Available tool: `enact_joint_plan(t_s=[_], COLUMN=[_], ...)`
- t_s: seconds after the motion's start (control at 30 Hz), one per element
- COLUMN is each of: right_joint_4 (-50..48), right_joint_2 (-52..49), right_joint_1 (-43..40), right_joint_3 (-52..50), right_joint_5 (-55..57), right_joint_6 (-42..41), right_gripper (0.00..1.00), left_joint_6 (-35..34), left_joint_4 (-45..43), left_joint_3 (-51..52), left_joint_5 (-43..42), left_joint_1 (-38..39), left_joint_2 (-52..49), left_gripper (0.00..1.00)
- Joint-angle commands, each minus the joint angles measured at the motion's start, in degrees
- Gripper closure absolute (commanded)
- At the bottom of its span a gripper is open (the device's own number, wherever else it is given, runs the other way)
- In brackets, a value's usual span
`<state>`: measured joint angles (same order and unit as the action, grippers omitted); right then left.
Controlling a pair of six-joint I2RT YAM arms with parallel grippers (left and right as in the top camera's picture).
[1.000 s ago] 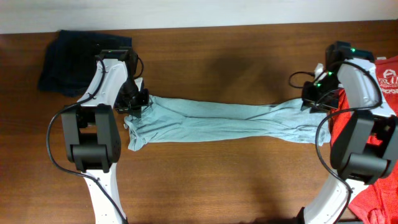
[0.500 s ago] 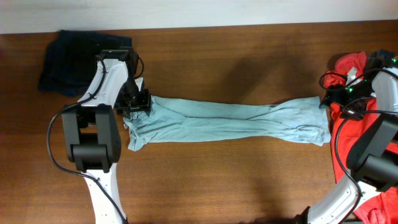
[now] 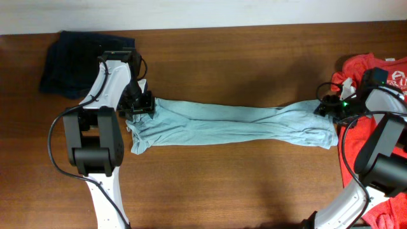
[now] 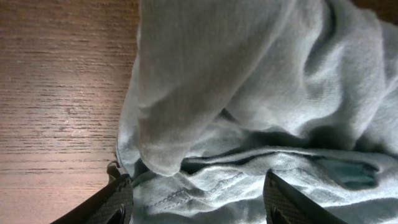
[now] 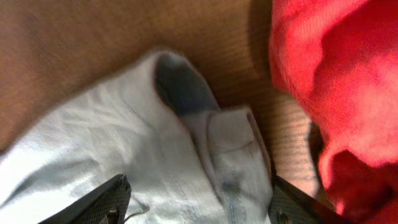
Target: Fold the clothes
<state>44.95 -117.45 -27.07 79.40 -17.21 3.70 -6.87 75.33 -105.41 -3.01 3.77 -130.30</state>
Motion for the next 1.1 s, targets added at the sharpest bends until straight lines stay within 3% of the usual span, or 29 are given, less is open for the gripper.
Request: enact_joint_plan(t_s=[0.0, 0.1, 0.13, 0.2, 0.47, 1.07], right_joint_4=[-3.0, -5.0, -4.9, -4.6, 1.3, 24.8], right_joint_2=[-1.0, -1.0, -1.0, -0.9, -0.9, -0.9], right_joint_1=[0.2, 0.2, 0.2, 0.1, 0.1, 2.1], right_joint_3=[-5.0, -6.9, -6.9, -6.4, -1.4, 22.9], right_joint_5=[-3.1, -3.7, -3.7, -4.0, -5.4, -5.1], right_joint_6=[0.6, 0.5, 0.5, 0.5, 0.6, 2.1], right_gripper=[0.41, 0.69, 0.84, 0.96, 0.96, 0.96], left_joint_6=[0.3, 0.3, 0.3, 0.3, 0.3, 0.3], left_joint_4=[-0.1, -0.1, -0.1, -0.1, -0.3, 12.3], left_joint_3=[0.4, 0.4, 0.4, 0.4, -2.6, -37.4], left_joint_5=[0.0, 0.0, 0.0, 0.0, -2.2, -5.8], left_joint_1=[-0.2, -0.2, -0.2, -0.2, -0.2, -0.8], left_joint_2=[-0.1, -0.1, -0.1, -0.1, -0.1, -0.1], left_gripper=[0.33, 0.33, 0.33, 0.34, 0.33, 0.28])
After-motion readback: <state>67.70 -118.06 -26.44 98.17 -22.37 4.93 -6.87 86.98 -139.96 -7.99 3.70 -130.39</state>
